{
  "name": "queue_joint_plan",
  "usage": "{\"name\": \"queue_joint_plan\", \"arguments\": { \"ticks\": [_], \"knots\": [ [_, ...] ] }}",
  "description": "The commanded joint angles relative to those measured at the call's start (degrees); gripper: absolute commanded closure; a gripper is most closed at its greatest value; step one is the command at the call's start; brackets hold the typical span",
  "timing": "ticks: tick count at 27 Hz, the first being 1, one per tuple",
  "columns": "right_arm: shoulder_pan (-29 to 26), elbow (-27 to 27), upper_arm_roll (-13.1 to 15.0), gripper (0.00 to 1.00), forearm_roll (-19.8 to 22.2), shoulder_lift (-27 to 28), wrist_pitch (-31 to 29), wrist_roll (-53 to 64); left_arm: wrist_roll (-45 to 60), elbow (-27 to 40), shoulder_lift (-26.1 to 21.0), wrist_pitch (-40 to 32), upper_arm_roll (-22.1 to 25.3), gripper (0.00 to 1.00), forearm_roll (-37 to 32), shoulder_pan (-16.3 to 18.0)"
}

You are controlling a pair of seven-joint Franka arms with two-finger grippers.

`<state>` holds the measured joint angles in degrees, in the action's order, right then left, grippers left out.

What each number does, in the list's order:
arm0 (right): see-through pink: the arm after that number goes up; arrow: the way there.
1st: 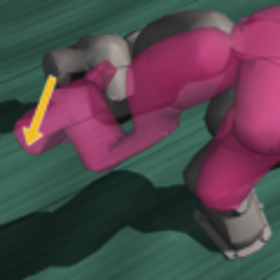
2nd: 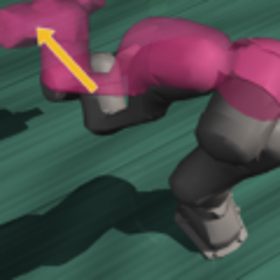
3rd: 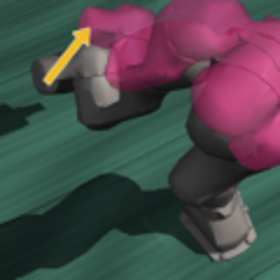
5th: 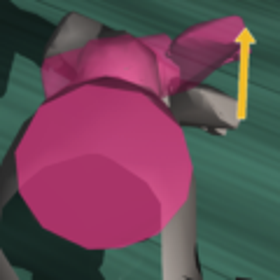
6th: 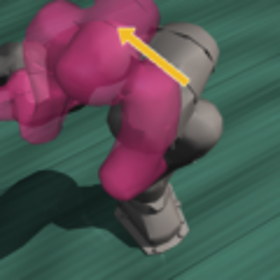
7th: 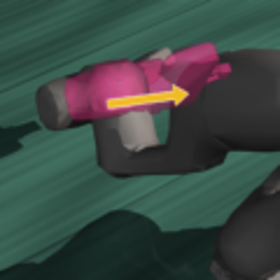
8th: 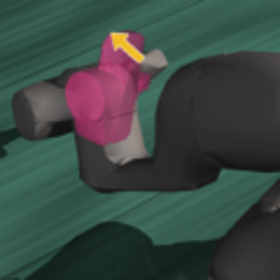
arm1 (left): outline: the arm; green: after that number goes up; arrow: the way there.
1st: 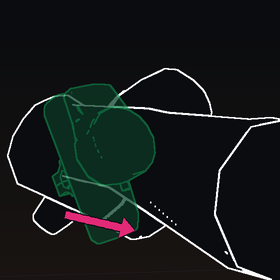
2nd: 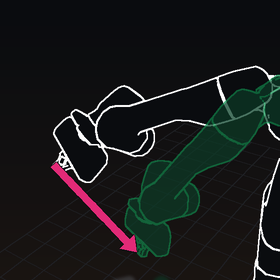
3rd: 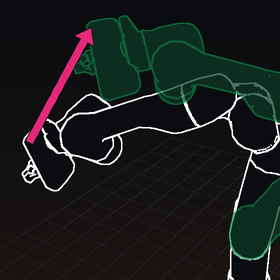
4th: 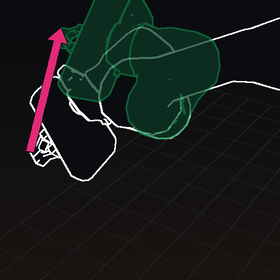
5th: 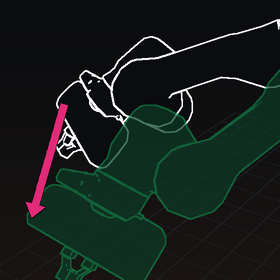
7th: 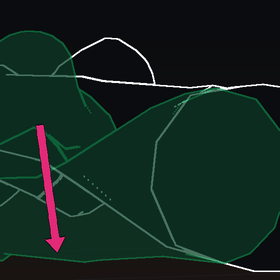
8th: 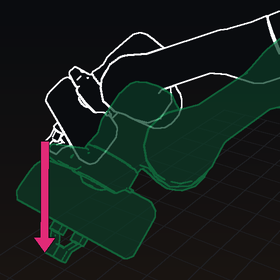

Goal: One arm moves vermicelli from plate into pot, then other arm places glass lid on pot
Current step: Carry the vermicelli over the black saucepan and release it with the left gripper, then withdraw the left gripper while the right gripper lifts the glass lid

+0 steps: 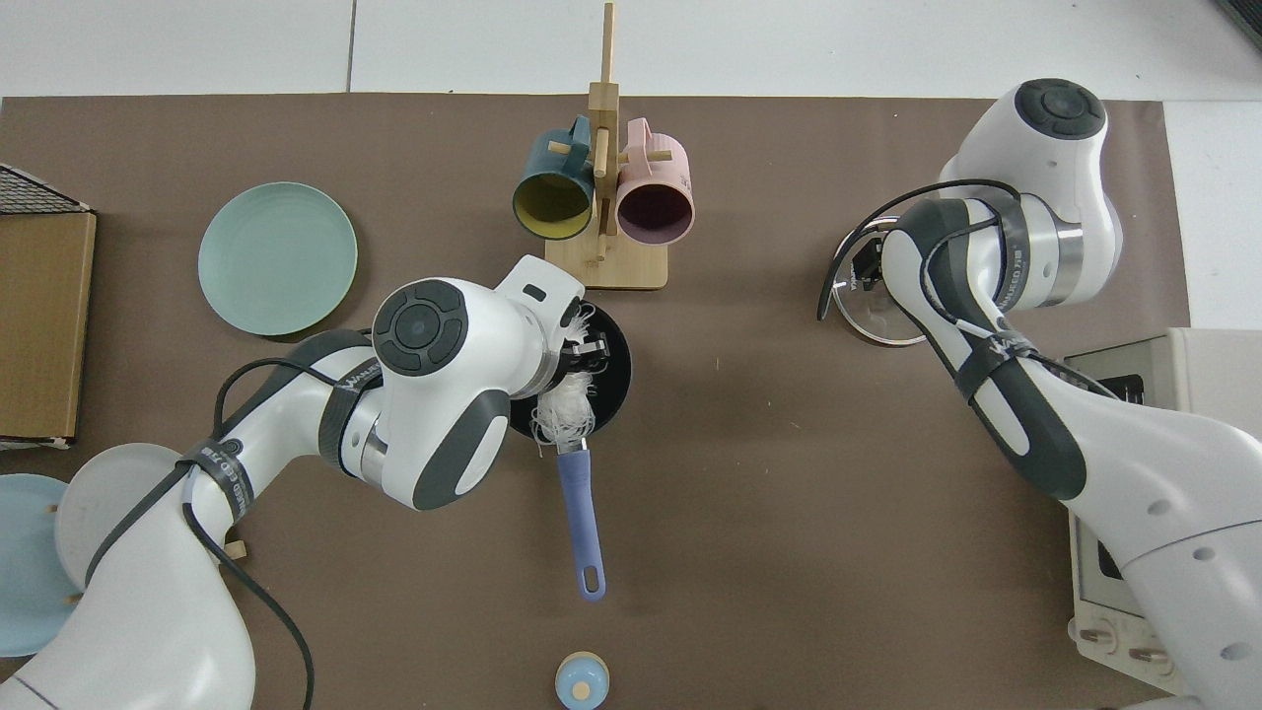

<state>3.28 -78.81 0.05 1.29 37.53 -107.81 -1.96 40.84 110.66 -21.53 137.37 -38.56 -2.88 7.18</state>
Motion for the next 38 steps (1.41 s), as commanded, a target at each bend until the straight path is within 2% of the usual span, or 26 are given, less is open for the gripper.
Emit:
{"name": "queue_joint_plan", "arguments": {
  "ticks": [1, 3, 4, 9, 14, 20, 21, 23, 28, 30, 36, 38],
  "knots": [
    [-0.4, -2.6, 0.0, 0.01, -1.0, -1.9, -0.1, 1.4, 1.6, 1.1, 0.0, 2.4, 0.2, 0.49, -0.8, 0.4],
    [-0.6, -2.5, 0.0, 0.01, -0.9, -1.9, -0.3, 1.5, 1.5, 1.1, 0.0, 2.4, 0.2, 0.08, -0.8, 0.4],
    [-0.7, -2.6, 0.0, 0.01, -0.8, -1.9, -0.2, 1.6, 1.7, 0.7, 0.0, 2.3, 0.3, 0.0, -0.7, 0.5],
    [-0.7, -2.6, 0.0, 0.02, -0.7, -1.9, -0.6, 1.9, 1.9, -2.6, 0.5, -0.3, 0.5, 0.0, -0.8, 1.9],
    [-0.7, -2.2, 0.0, 0.04, -0.5, -1.9, -0.7, 1.9, 1.3, -7.9, 2.3, -8.9, 1.0, 0.0, -0.9, 3.4],
    [-0.9, -2.1, 0.0, 0.27, -0.3, -1.9, -0.9, 2.0, -2.1, -17.4, 2.6, -22.5, 6.4, 0.0, -2.0, 2.1],
    [-1.0, -2.1, 0.0, 0.33, -0.3, -1.9, -1.0, 2.1, -2.9, -18.4, 2.8, -23.7, 6.7, 0.0, -2.0, 2.4],
    [-1.0, -2.1, 0.0, 0.53, -0.3, -1.9, -1.0, 2.2, -3.8, -20.4, 3.2, -26.2, 7.2, 0.0, -2.1, 3.1],
    [-0.9, -2.1, 0.0, 0.9, -0.4, -1.9, -1.1, 2.0, -11.1, -23.0, 5.8, -31.5, 13.2, 0.0, -2.5, 2.8],
    [-1.0, -1.9, 0.0, 1.0, -0.2, -2.0, -1.1, 2.1, -14.6, -22.9, 7.5, -32.9, 15.0, 0.0, -2.2, 3.1],
    [-0.1, -1.8, 0.1, 1.0, -0.1, -3.6, 0.1, 2.0, -26.7, -22.6, 12.2, -38.0, 21.9, 0.0, -1.3, 3.7],
    [0.3, -1.9, 0.0, 1.0, -0.1, -5.1, 1.0, 2.0, -30.3, -22.2, 13.4, -38.8, 22.7, 0.0, -0.1, 5.1]
  ]
}}
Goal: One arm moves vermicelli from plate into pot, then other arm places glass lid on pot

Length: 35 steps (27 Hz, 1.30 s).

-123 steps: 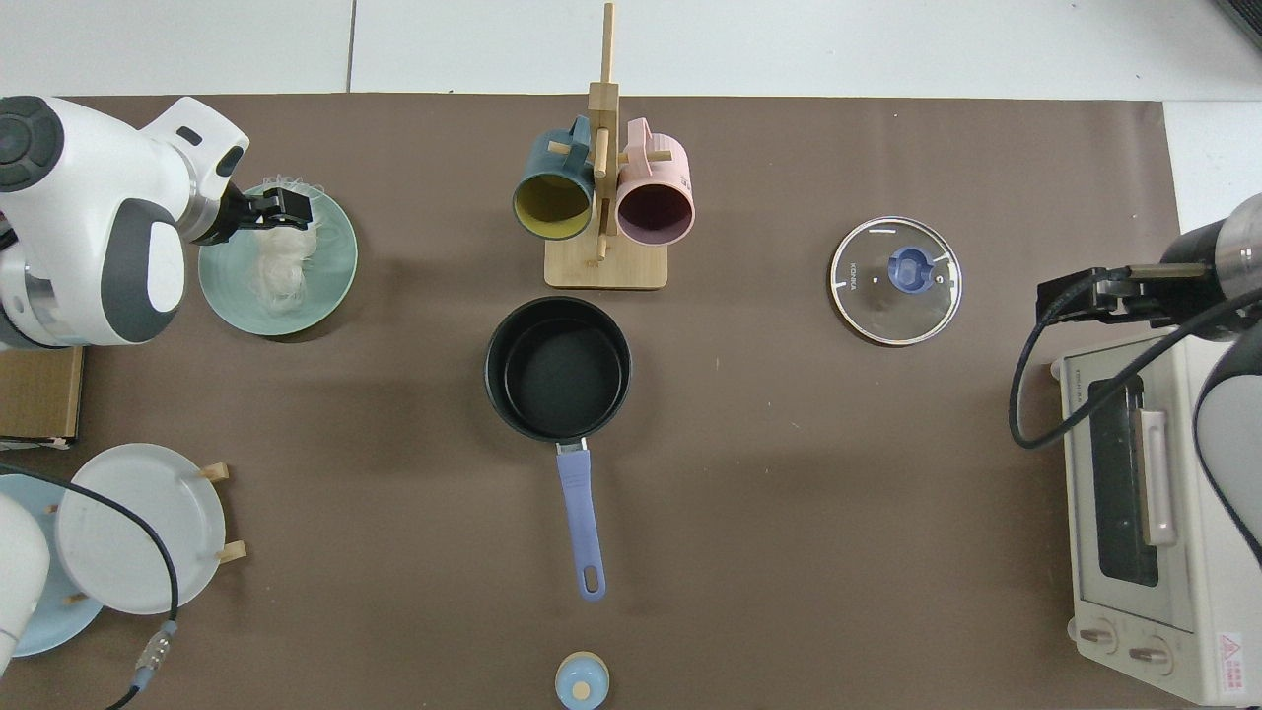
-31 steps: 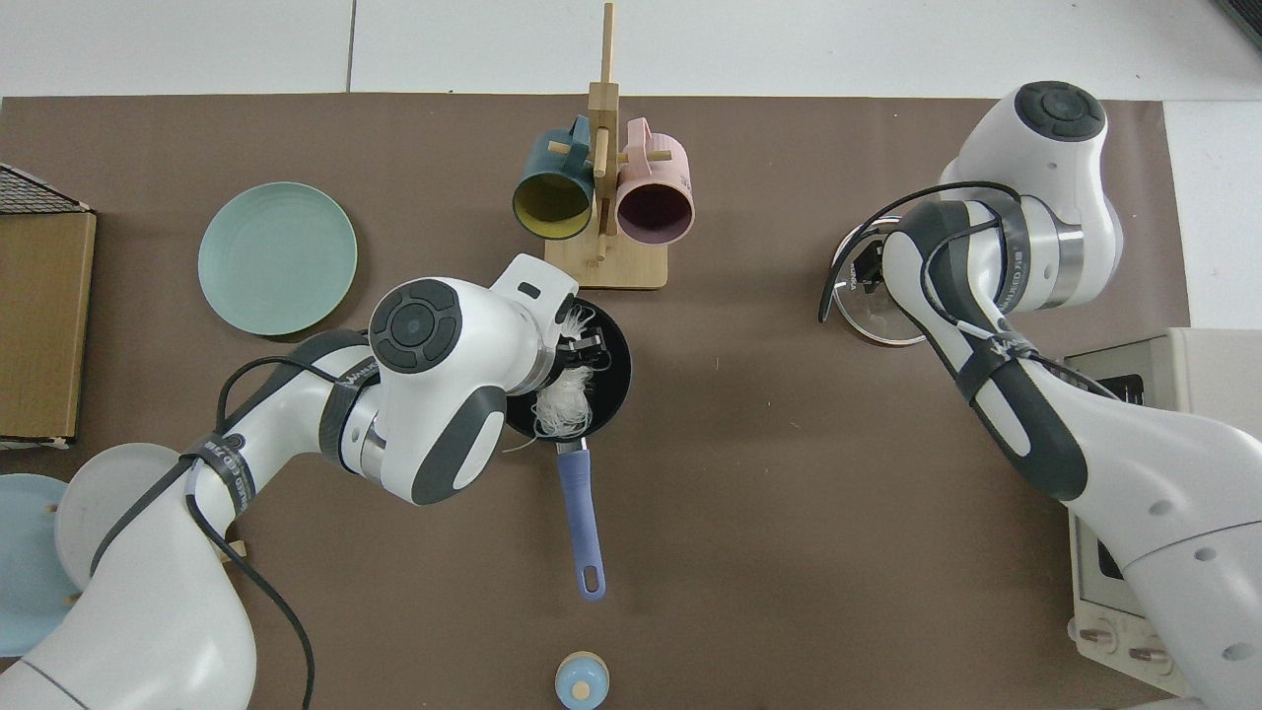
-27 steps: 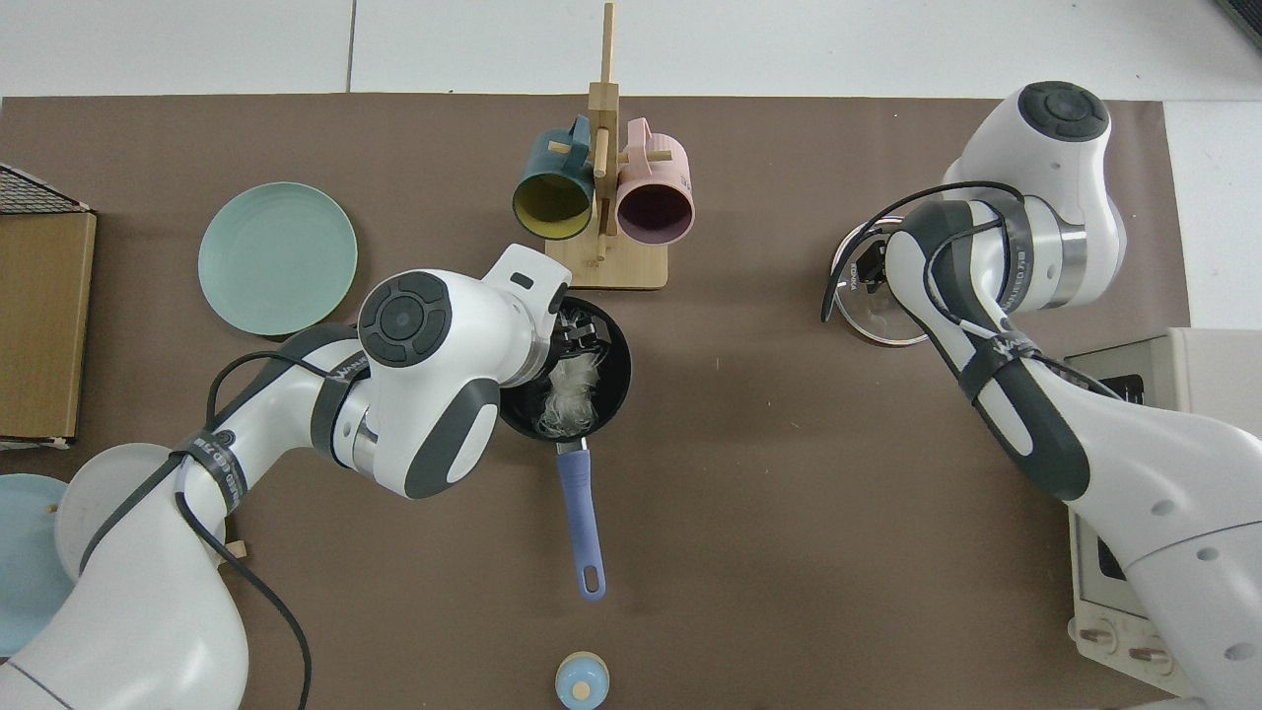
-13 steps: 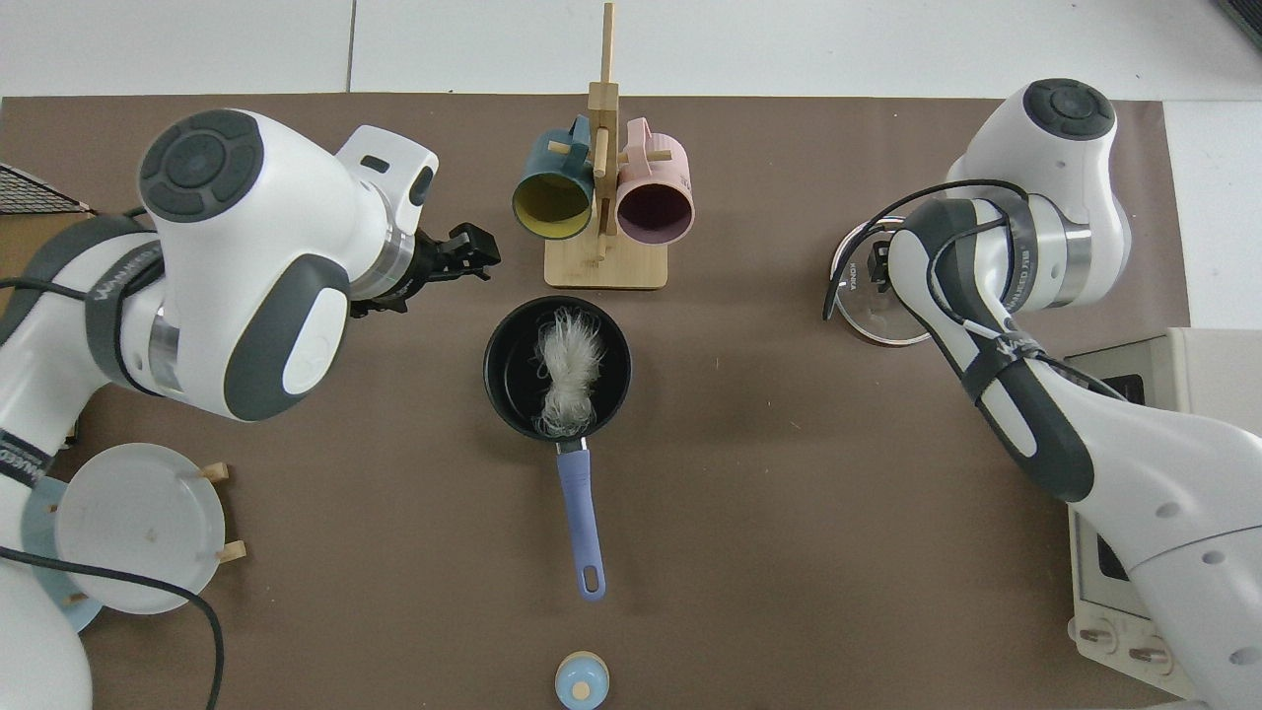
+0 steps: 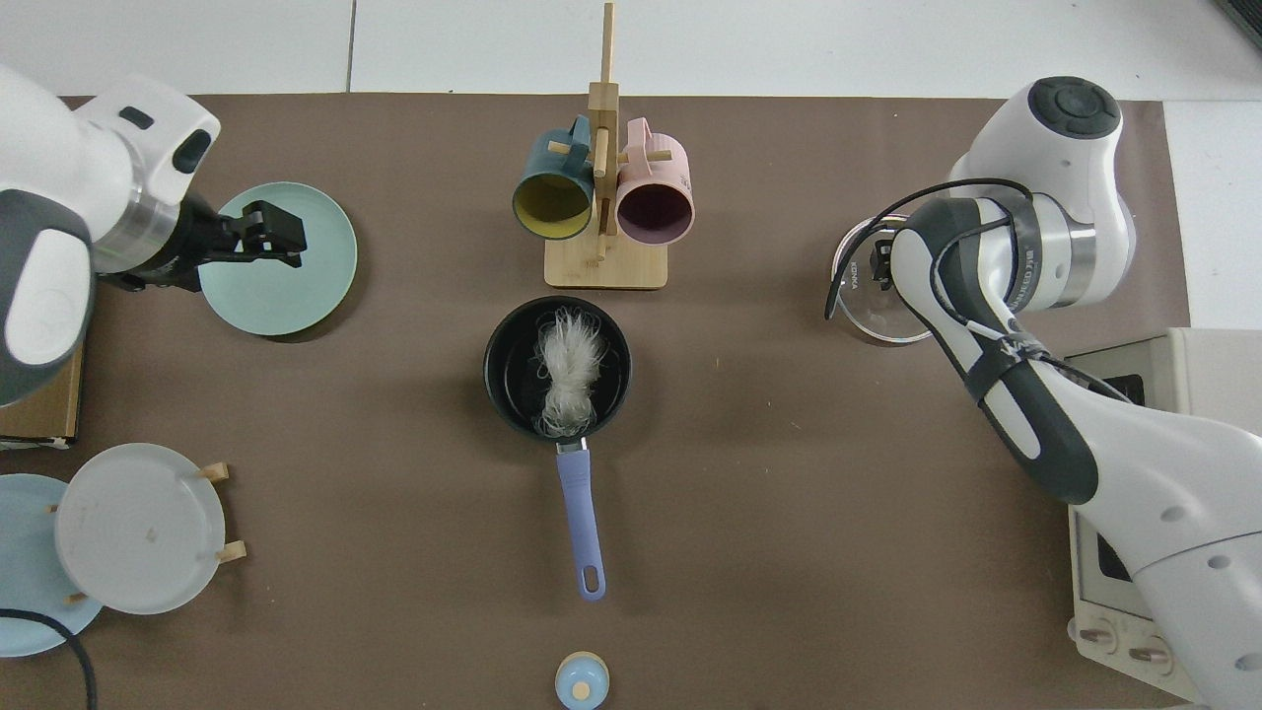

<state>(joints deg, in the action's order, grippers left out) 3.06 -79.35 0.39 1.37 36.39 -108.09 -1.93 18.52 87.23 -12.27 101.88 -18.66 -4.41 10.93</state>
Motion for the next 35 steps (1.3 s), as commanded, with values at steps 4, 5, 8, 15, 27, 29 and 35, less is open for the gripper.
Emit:
{"name": "queue_joint_plan", "arguments": {
  "ticks": [4, 5, 8, 15, 27, 29, 35],
  "knots": [
    [1.5, -0.2, -0.3, 1.0, -0.1, -5.8, 4.4, 1.8, -11.9, 2.7, 5.3, -3.6, 3.0, 0.0, 4.1, 3.9],
    [1.6, 0.1, -0.4, 1.0, -0.2, -6.2, 5.3, 1.6, -12.6, 3.4, 5.8, -3.5, 3.1, 0.0, 4.7, 4.3],
    [3.1, 0.3, -0.5, 1.0, -0.7, -8.5, 7.2, 0.6, -16.2, 5.0, 7.0, -3.2, 4.3, 0.0, 5.9, 4.7],
    [9.4, 0.1, -0.5, 1.0, -1.1, -14.2, 12.9, -10.2, -19.7, 8.5, 8.9, -2.6, 7.7, 0.01, 6.3, 3.8],
    [25.1, 3.0, -0.4, 1.0, -4.6, -14.8, 14.1, -28.5, -19.7, 13.2, 12.0, 1.5, 16.2, 0.0, 8.5, -4.3],
    [27.7, 5.3, -0.4, 1.0, -4.5, -12.9, 14.0, -30.8, -19.6, 12.9, 12.0, 1.5, 16.2, 0.0, 8.4, -4.3],
    [32.4, 13.6, 0.3, 1.0, -4.4, -4.1, 13.3, -38.4, -19.8, 12.5, 12.0, 1.1, 16.2, 0.0, 8.0, -4.3]
  ]
}}
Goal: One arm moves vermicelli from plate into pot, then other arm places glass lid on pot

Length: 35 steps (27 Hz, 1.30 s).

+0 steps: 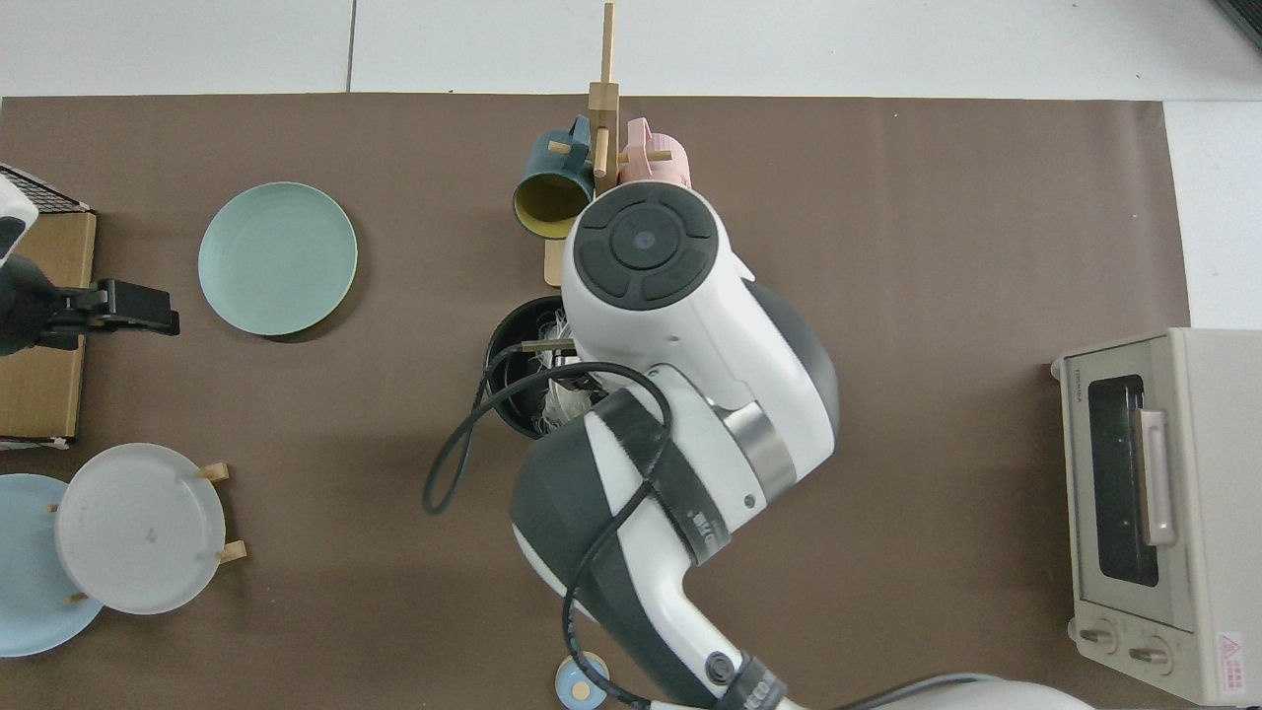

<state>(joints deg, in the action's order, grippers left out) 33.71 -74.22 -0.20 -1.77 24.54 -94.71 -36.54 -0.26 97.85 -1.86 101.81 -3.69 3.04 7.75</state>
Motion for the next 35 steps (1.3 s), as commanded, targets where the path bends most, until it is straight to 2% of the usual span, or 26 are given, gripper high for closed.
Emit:
{"name": "queue_joint_plan", "arguments": {
  "ticks": [1, 9, 16, 35],
  "knots": [
    [1.7, 9.2, 0.8, 1.0, -1.3, 8.8, -0.2, -3.9, -1.1, 1.9, 1.6, 0.9, 1.2, 0.0, 0.6, -1.1],
    [0.7, 17.1, 0.8, 1.0, -1.4, 16.0, -1.3, -3.9, -0.6, 1.9, 1.9, 0.4, 1.4, 0.0, 0.3, -1.1],
    [1.4, 17.9, 0.7, 1.0, -1.5, 17.6, -2.9, -3.9, -0.4, 0.7, 1.9, -0.7, 1.1, 0.0, 0.1, -1.2],
    [2.4, 18.7, -0.6, 1.0, -1.7, 18.7, -2.5, -3.9, -0.4, -0.4, 1.8, -0.7, -0.6, 0.0, 0.1, -1.9]
  ]
}}
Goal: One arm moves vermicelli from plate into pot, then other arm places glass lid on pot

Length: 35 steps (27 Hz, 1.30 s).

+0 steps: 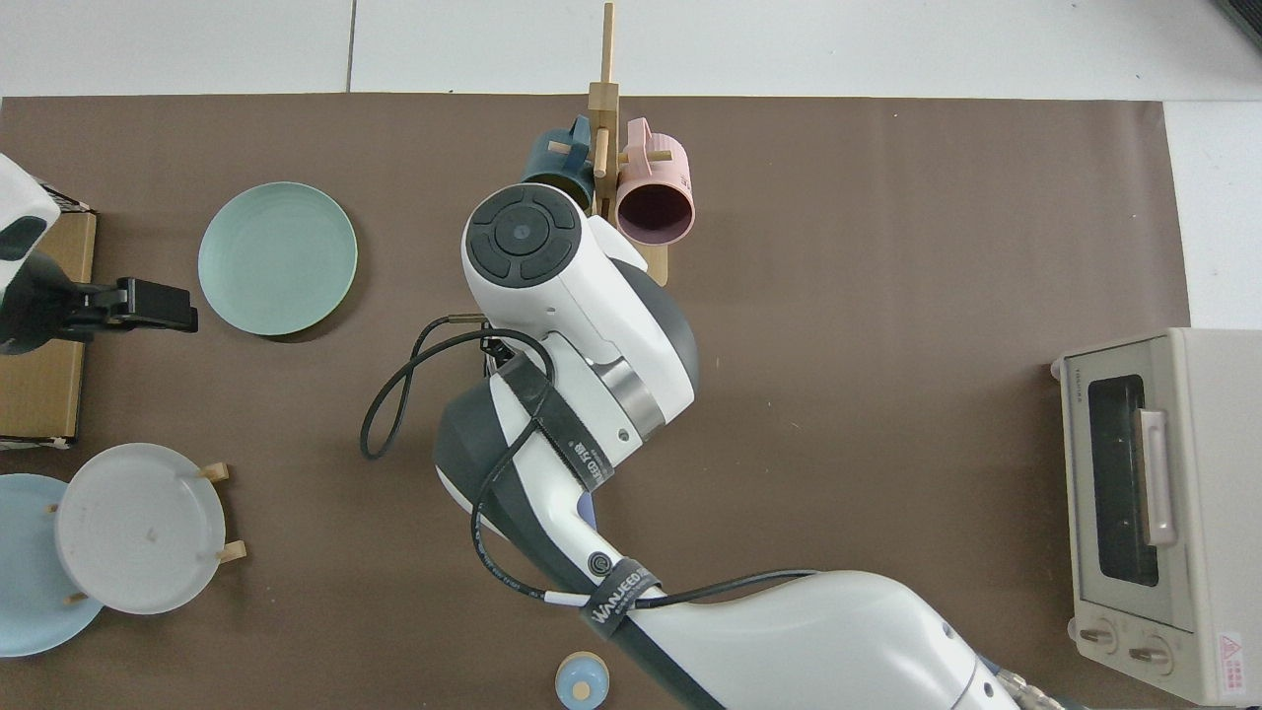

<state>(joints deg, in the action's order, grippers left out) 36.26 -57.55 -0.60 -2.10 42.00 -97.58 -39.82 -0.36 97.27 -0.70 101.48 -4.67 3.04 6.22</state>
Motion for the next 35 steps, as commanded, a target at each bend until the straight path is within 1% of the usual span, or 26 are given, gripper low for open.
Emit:
{"name": "queue_joint_plan", "arguments": {
  "ticks": [1, 7, 20, 29, 30, 31, 32, 33, 35],
  "knots": [
    [-0.1, 2.0, -0.2, 1.0, -1.4, 1.3, 0.2, -0.6, -0.3, 0.2, 0.6, -0.4, 0.4, 0.0, 0.1, -0.4],
    [-0.1, 2.0, -0.2, 1.0, -1.4, 1.6, -0.2, -0.6, -0.3, 0.2, 0.6, -0.4, 0.4, 0.0, 0.1, -0.4],
    [-0.1, 1.9, -0.7, 1.0, -1.5, 1.3, 1.8, -0.6, -0.3, 0.2, 0.6, -0.4, 0.4, 0.0, 0.1, -0.4],
    [-0.2, 1.8, -0.7, 1.0, -1.5, 1.2, 2.0, -0.3, -0.3, 0.2, 0.6, -0.4, 0.4, 0.0, 0.1, -0.4],
    [-0.2, 1.8, -0.7, 0.92, -1.5, 1.2, 2.0, -0.3, -0.3, 0.2, 0.6, -0.4, 0.4, 0.0, 0.1, -0.4],
    [-0.1, 1.8, -0.7, 0.63, -1.6, 1.2, 2.0, -0.3, -0.3, 0.2, 0.6, -0.4, 0.4, 0.0, 0.1, -0.4],
    [-0.3, 1.8, -0.9, 0.16, -1.6, 1.2, 2.0, -0.3, -0.3, 0.2, 0.6, -0.4, 0.4, 0.0, 0.1, -0.4],
    [-0.3, 1.8, -0.8, 0.0, -1.6, 1.2, 2.0, -0.3, -0.3, 0.2, 0.6, -0.4, 0.4, 0.0, 0.1, -0.4],
    [-0.2, 1.8, -0.8, 0.0, -1.6, 1.2, 2.0, -0.3, -0.3, 0.2, 0.6, -0.4, 0.4, 0.0, 0.1, -0.4]
  ]
}}
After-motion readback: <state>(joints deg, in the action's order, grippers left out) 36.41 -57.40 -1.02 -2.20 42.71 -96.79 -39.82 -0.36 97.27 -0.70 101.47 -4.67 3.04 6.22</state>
